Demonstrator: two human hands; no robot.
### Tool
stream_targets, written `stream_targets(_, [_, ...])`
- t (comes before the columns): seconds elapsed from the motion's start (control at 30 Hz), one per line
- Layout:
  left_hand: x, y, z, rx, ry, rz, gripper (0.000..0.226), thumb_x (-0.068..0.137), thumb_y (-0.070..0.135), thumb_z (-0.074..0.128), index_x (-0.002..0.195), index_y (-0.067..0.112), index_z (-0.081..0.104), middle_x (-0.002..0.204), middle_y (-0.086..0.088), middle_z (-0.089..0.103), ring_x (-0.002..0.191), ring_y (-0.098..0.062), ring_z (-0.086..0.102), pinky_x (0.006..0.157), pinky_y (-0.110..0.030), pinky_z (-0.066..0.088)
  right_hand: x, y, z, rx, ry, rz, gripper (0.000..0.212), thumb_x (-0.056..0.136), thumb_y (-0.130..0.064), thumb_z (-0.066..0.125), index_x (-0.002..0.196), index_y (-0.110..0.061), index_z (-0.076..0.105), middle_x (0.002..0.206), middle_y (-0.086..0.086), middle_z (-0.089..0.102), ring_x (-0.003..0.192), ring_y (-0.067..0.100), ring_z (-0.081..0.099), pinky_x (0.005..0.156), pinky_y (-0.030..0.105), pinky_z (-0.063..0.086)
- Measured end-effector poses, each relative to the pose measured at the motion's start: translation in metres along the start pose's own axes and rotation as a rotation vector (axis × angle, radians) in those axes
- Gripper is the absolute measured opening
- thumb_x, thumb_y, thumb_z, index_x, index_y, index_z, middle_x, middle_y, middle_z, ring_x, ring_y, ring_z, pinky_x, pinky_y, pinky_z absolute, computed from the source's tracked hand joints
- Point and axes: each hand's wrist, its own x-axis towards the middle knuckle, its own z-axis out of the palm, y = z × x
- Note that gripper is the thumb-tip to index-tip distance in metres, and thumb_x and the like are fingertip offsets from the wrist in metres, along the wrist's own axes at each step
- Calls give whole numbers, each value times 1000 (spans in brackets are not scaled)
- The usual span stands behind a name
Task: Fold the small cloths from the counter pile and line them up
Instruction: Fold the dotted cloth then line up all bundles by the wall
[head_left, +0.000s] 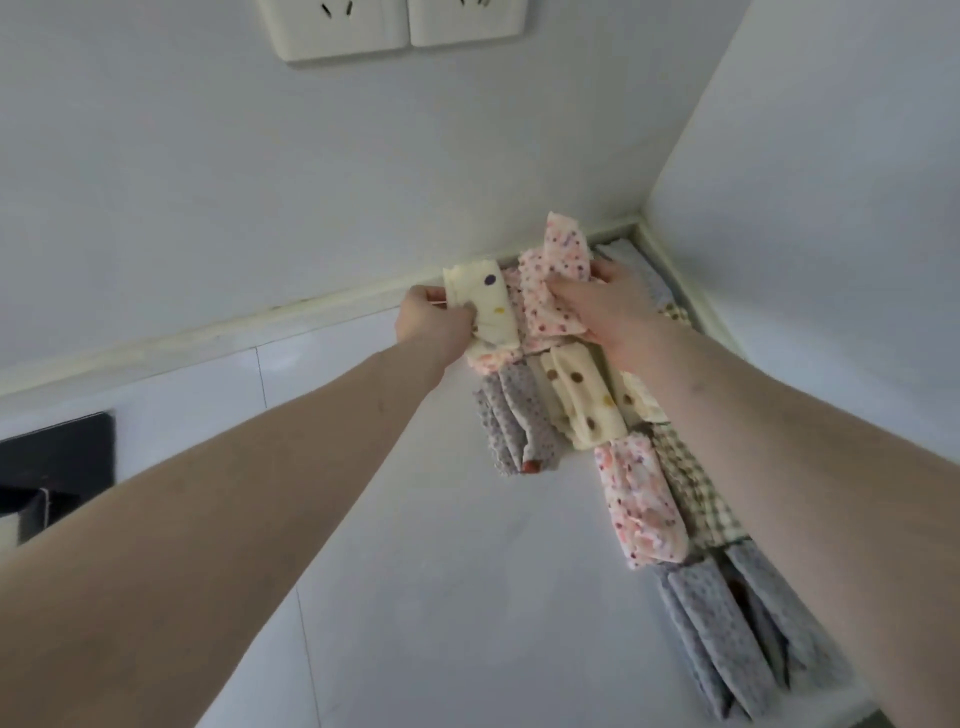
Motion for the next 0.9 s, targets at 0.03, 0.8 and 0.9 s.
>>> stream_targets(0.03, [2,-3,0,5,3,1,27,93,25,73,114,20,57,105,3,67,91,-17,65,71,-28,52,8,2,7,-111,-8,-19,61,84,-29,79,139,-12,60,125,0,69,107,17,70,99,40,57])
stream_targets(0.8, [-131,1,3,731,-264,775,30,87,37,67,117,31,63,125,7,56,117,-18,50,104,-39,43,-61,43,-88,-627,222,-150,22,101,-21,56,118,-22,70,114,0,73,81,8,70,75,26,56])
stream_targets(0.9, [-155,-9,30,950,-467,788,40,89,52,64,124,33,59,127,6,56,122,-21,49,110,-42,40,-63,60,-98,-691,199,-81,33,95,-31,68,124,-14,69,120,5,73,104,24,69,91,33,54])
